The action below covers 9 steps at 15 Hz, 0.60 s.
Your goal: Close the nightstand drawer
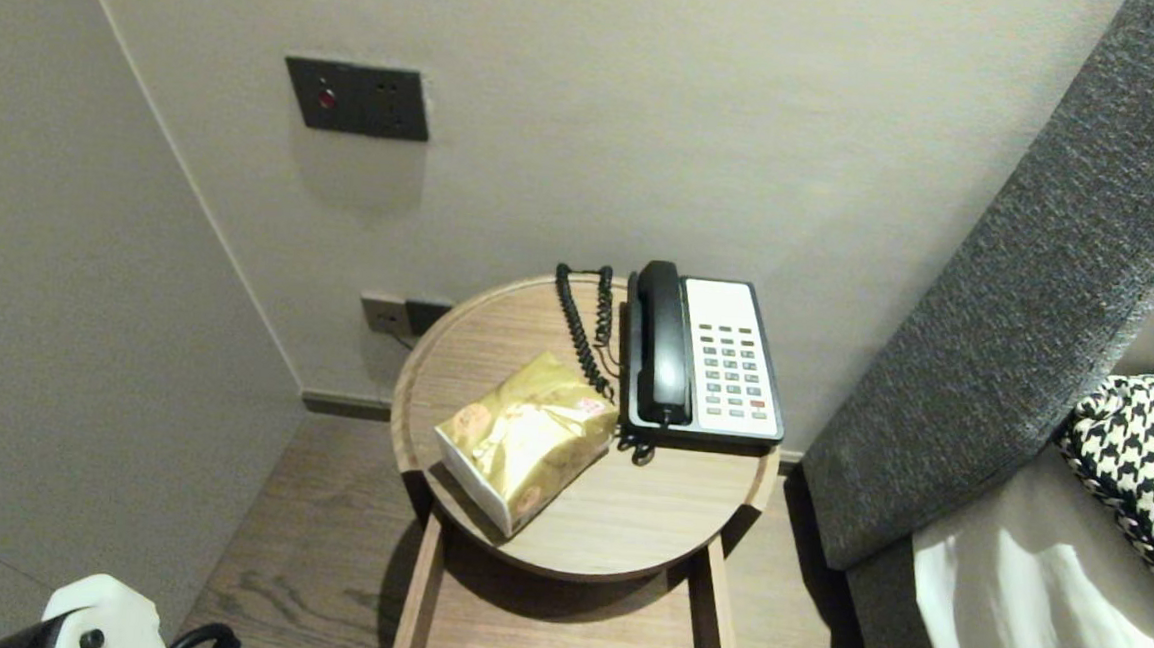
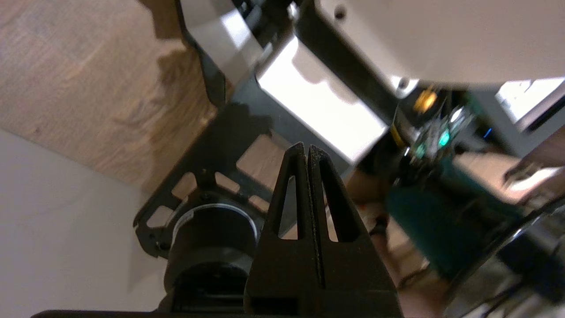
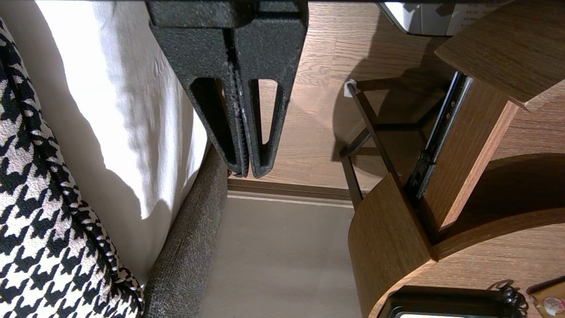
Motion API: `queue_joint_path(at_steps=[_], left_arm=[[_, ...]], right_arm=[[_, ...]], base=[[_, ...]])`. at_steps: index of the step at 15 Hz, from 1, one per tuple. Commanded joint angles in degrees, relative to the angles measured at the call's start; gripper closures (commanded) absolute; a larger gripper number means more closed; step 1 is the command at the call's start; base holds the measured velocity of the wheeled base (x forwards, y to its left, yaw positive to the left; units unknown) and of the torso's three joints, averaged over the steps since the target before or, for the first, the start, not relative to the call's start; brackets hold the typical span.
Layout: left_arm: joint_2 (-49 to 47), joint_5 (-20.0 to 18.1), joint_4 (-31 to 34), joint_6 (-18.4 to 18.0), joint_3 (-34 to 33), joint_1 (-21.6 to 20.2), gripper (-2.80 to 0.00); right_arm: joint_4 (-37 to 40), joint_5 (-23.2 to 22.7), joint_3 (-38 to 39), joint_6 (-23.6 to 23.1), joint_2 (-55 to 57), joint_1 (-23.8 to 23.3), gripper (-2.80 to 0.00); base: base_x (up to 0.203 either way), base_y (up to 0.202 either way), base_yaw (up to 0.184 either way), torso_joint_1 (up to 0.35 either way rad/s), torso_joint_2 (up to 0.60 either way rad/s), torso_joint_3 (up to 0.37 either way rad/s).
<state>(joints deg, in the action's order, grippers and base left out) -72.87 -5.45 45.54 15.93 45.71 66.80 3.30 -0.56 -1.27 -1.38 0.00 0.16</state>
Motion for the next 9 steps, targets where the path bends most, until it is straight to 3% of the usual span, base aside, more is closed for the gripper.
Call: queue_joint_path(at_steps=[1,6,9], left_arm=[[-2.08,0.07,-3.02,0.30,-2.52,1.04,0.00],[-5.40,1.80,-18.02,0.61,-10.97,1.05,0.00],[-6.25,3.83,-24.19,1.56,-12.59,1.05,0.00]], right_arm=[[0.04,0.03,-0.05,-0.03,0.09,0.02,0.00],[0.04,-0.05,-0.04,-0.03,0.09,0.02,0.00],[0.04,0.03,0.00,-0.03,0.09,0.02,0.00]], base=[[0.000,0.000,0.000,0.000,0.00,0.000],[0.000,0.000,0.000,0.000,0.00,0.000],[0.000,0.000,0.000,0.000,0.00,0.000]])
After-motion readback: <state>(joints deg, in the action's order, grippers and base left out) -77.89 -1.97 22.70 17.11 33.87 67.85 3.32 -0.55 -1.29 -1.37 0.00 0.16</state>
